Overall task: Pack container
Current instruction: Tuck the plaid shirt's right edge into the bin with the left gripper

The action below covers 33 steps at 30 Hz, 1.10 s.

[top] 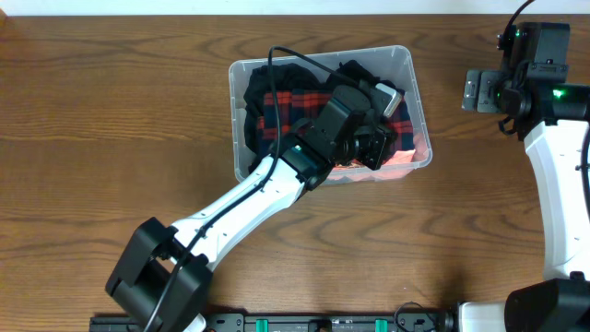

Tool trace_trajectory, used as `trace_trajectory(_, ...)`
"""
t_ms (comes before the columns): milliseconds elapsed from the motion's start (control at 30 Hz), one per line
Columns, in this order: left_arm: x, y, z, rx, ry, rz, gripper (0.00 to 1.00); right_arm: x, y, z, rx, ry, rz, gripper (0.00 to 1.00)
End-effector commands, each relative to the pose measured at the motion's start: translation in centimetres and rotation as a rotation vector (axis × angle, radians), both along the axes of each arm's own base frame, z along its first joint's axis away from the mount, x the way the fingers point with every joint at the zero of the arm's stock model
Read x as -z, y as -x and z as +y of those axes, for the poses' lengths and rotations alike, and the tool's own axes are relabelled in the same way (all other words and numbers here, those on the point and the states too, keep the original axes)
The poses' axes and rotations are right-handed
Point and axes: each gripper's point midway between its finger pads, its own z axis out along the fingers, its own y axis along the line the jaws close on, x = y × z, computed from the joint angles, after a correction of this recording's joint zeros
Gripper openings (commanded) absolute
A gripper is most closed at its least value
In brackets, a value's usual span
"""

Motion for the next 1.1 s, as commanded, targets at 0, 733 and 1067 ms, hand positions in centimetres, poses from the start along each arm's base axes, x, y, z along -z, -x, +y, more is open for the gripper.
trace_trajectory(0, 1.4, -0.1, -0.1, 0.002, -0.012, 0.025, 0.06, 0.1, 0.0, -0.4, 0.010, 0.006, 0.004, 0.99)
trace_trajectory(733, 5.9, -1.0, 0.9, -0.059, -0.125, 0.072, 0.06, 0.1, 0.0, -0.4, 0.010, 0.006, 0.004, 0.99)
trace_trajectory(1067, 5.7, -1.2, 0.7, -0.057, -0.118, 0.061, 0.06, 0.1, 0.0, -0.4, 0.010, 0.006, 0.004, 0.99)
